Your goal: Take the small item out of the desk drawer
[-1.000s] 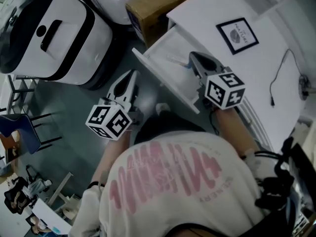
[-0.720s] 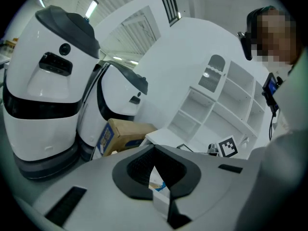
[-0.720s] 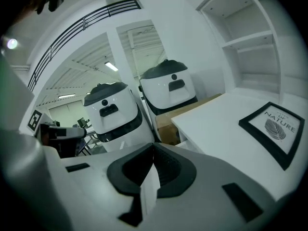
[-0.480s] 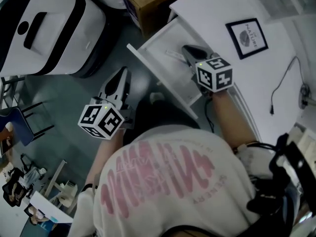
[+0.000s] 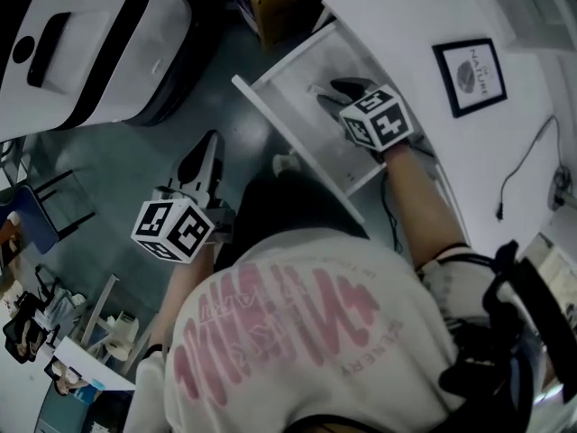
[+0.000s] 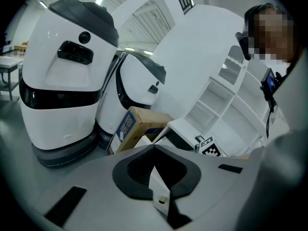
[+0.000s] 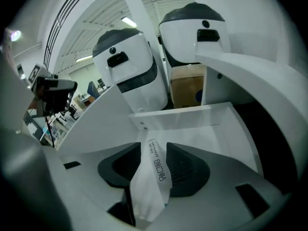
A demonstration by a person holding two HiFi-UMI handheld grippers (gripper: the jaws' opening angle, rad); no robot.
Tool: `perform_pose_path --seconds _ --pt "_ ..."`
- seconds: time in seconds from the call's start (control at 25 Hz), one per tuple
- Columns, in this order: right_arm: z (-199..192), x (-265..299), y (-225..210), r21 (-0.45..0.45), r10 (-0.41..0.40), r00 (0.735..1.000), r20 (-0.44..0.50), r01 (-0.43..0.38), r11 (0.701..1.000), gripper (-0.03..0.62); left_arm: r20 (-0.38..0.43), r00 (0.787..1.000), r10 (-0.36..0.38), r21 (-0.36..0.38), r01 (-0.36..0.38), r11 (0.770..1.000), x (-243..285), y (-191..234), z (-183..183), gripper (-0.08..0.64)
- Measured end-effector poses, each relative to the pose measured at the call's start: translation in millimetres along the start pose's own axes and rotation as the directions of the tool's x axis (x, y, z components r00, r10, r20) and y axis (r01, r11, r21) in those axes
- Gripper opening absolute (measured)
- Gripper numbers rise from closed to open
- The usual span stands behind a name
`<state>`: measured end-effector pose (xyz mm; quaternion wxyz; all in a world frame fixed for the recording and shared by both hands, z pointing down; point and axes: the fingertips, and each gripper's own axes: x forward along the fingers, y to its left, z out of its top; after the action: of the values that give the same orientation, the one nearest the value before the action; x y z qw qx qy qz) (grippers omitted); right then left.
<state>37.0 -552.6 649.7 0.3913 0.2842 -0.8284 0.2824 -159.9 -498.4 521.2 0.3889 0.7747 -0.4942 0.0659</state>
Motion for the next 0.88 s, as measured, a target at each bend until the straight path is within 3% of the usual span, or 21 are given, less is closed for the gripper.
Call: perform_pose_path --seconds 0.16,0.28,0.88 --pt "-9.4 16.3 -0.2 -0.123 -0.022 0.995 -0.101 0.009 0.992 0.181 -0.01 1.0 0.011 -0.006 -0.011 1.0 4.1 8.7 0.6 0.029" --pt "-19.0 24.9 -0.4 -0.156 -0.033 0.985 -0.168 0.007 0.988 0.181 -0.013 1.0 0.02 -0.001 -0.02 1.0 7.5 13.6 1.9 0.029" --pt "-27.9 28.4 -13.4 -0.044 -0.093 0.985 -0.149 0.087 0.995 0.109 0.013 1.0 0.026 0.018 -0.026 1.0 3.1 21.7 8.1 0.029"
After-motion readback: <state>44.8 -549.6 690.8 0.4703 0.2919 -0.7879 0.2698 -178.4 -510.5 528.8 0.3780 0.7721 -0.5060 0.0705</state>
